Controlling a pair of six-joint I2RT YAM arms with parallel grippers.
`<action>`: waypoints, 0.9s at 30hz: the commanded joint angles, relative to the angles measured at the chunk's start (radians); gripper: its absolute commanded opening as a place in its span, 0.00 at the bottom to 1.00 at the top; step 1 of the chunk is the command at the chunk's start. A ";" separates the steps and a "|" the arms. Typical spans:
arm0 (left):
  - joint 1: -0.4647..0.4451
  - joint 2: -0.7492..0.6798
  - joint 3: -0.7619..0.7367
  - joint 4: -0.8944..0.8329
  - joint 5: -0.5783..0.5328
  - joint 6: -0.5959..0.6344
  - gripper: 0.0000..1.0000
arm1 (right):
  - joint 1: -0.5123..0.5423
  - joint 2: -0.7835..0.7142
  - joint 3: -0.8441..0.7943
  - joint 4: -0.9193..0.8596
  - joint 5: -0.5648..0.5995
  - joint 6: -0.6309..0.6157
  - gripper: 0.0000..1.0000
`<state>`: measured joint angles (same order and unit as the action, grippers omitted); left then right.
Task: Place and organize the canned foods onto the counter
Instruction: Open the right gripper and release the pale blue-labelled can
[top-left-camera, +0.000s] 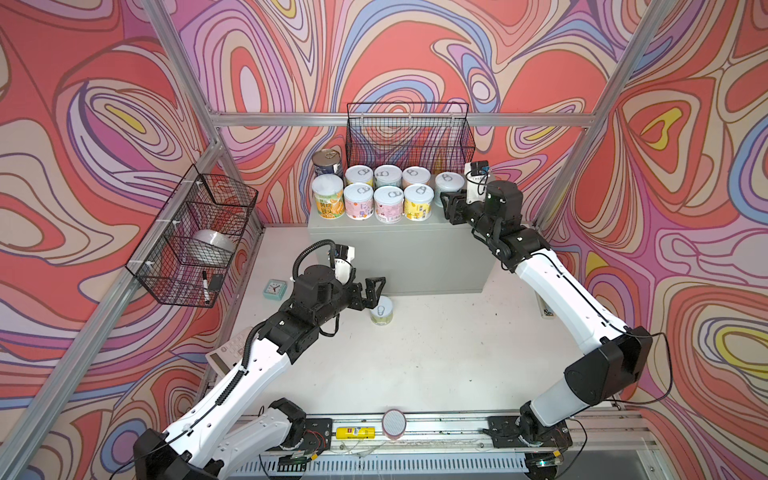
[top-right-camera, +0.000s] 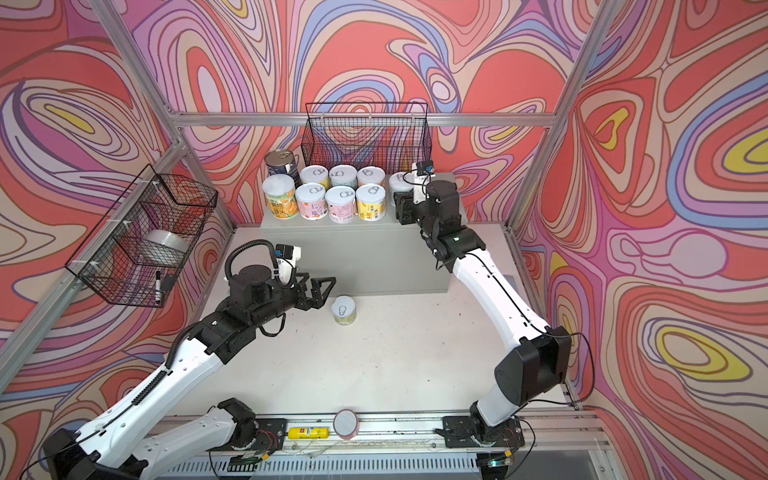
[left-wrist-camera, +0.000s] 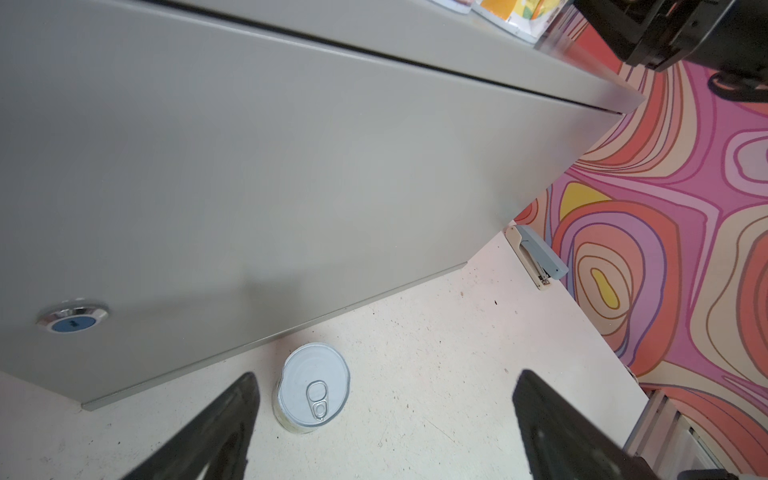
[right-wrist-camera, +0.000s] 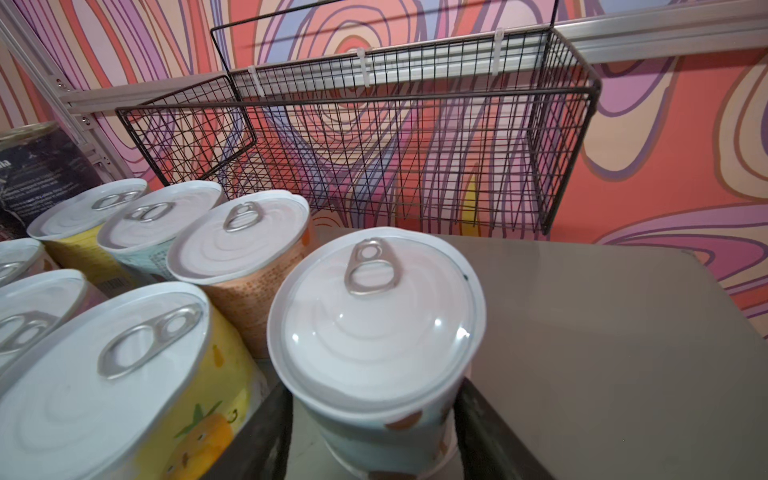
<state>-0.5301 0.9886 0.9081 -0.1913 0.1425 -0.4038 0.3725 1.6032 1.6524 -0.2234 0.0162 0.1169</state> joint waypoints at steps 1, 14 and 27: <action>0.006 -0.011 0.005 0.007 0.003 0.002 0.97 | -0.006 0.025 0.044 0.006 -0.003 0.004 0.63; 0.012 0.019 0.008 0.019 0.008 0.010 0.97 | -0.008 0.083 0.091 0.005 0.042 0.002 0.63; 0.016 0.021 0.000 0.025 -0.004 0.023 0.97 | -0.008 0.103 0.092 0.025 0.022 0.008 0.63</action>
<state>-0.5220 1.0107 0.9081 -0.1902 0.1410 -0.3958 0.3717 1.6825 1.7187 -0.2153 0.0372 0.1173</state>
